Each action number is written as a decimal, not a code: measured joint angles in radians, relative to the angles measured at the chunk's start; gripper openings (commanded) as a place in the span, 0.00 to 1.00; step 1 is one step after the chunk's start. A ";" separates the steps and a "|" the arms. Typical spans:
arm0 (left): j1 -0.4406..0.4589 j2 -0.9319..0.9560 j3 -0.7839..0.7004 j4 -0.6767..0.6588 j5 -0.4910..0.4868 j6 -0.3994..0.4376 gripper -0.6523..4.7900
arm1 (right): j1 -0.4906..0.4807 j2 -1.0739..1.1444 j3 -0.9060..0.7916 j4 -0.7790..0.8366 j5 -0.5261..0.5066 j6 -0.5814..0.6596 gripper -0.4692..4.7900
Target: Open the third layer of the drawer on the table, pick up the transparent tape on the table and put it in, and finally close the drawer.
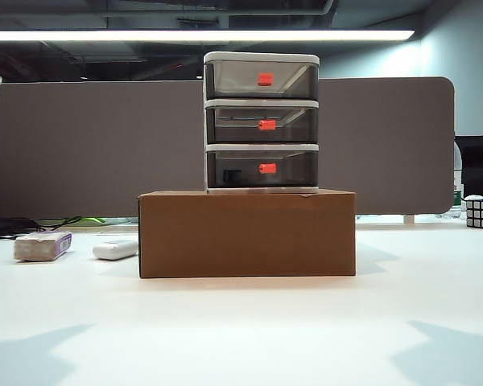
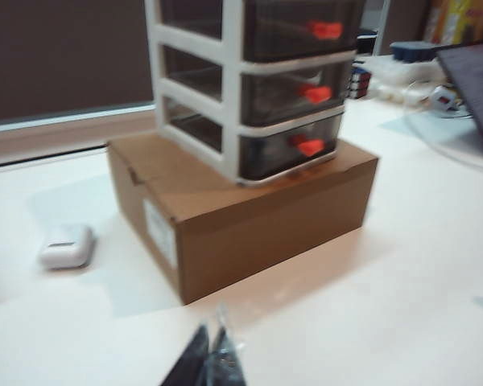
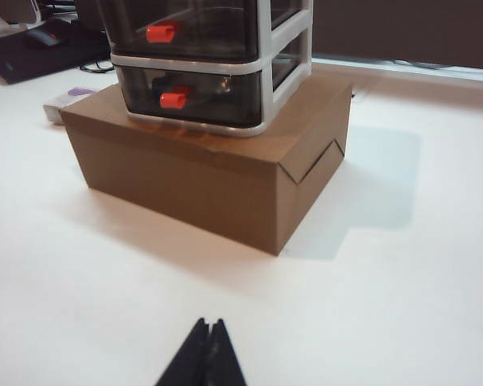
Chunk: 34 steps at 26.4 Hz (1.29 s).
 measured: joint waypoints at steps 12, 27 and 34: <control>0.051 0.000 -0.114 0.106 -0.132 0.048 0.11 | -0.067 0.000 -0.049 0.082 0.109 -0.056 0.08; 0.721 0.000 -0.114 0.093 0.306 -0.008 0.11 | -0.275 0.000 -0.049 0.090 0.053 -0.064 0.08; 0.726 0.000 -0.114 0.093 0.325 -0.023 0.11 | -0.275 0.000 -0.049 0.092 0.051 -0.061 0.08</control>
